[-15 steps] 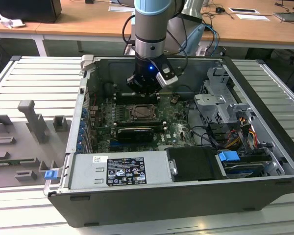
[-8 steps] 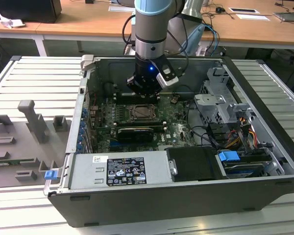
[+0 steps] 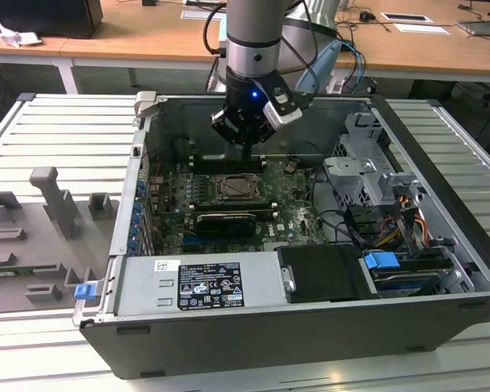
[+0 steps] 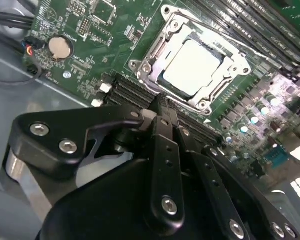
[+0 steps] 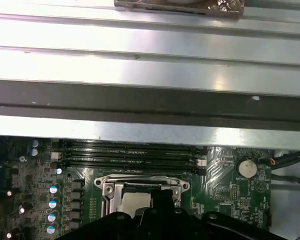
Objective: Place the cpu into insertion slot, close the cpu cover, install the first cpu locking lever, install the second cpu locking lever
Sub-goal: 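Install the second cpu locking lever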
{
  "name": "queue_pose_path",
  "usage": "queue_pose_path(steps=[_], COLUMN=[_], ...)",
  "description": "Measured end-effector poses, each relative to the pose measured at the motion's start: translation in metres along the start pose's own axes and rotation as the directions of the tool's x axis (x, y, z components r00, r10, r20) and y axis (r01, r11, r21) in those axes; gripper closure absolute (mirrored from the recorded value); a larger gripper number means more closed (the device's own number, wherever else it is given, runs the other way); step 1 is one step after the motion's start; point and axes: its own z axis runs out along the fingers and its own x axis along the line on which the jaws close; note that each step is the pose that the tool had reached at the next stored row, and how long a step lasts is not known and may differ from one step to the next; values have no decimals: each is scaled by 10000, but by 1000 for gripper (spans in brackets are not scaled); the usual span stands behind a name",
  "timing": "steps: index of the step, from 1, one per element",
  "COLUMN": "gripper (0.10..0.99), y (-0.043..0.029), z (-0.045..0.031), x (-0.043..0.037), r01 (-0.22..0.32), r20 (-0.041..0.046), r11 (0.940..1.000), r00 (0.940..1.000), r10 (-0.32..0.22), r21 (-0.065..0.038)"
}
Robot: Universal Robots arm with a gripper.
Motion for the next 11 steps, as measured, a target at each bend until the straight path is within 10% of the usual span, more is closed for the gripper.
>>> queue_pose_path(steps=[3,5,11], gripper=[980,980,980], y=[-124,-360,-554], z=[-5,-14,-21], x=[12,28,38], r01=[0,1,-3], r20=[0,-1,2], r11=[10000,10000,10000], r00=[10000,10000,10000], r10=[0,-1,3], r21=[2,2,-93])
